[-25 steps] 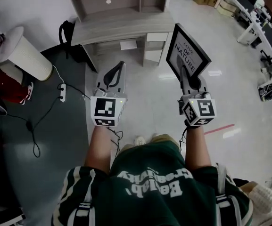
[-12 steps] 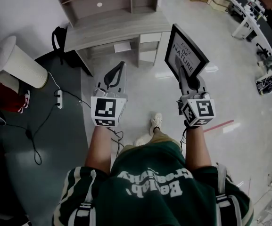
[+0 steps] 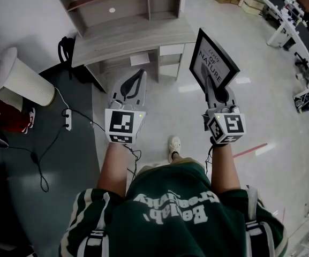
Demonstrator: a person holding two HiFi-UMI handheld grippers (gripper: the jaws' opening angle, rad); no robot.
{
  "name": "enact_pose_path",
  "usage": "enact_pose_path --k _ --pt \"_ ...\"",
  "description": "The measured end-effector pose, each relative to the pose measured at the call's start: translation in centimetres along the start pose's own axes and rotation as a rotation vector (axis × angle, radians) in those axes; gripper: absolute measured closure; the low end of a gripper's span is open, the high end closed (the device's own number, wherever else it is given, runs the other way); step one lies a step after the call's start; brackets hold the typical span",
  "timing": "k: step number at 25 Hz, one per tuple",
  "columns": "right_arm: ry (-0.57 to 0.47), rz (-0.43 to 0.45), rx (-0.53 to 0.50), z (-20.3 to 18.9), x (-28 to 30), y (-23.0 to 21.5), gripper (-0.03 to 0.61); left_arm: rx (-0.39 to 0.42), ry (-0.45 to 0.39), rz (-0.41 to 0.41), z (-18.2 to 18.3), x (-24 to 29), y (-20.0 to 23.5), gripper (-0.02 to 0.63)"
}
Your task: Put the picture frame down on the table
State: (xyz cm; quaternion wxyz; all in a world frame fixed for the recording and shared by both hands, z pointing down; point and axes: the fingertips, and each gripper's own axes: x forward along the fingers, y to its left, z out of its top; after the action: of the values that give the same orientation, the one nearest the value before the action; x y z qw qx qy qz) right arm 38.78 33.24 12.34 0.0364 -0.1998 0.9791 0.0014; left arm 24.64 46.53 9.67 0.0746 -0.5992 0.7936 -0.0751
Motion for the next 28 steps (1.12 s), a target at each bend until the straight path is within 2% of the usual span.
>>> enact_pose_path --k 4,11,17,25,28 --pt "0.001 0.014 0.006 0.2 3.5 -3.3 0.54 0.002 0.01 -0.01 0.3 4.8 0.2 0.595" --pt "-0.02 0.038 0.004 -1.9 7.2 -7.1 0.54 0.012 -0.003 0.002 -1.7 10.3 0.1 0.595" --pt "-0.016 0.066 -0.008 -1.9 12.1 -11.4 0.54 -0.015 -0.004 0.001 -2.0 16.5 0.4 0.595" --pt "-0.024 0.122 -0.007 -4.1 16.9 -14.5 0.54 -0.002 -0.02 0.104 -3.9 21.7 1.8 0.595" --pt "-0.017 0.127 0.001 -5.4 18.4 -15.2 0.54 -0.014 -0.015 0.118 -4.9 23.0 2.4 0.595"
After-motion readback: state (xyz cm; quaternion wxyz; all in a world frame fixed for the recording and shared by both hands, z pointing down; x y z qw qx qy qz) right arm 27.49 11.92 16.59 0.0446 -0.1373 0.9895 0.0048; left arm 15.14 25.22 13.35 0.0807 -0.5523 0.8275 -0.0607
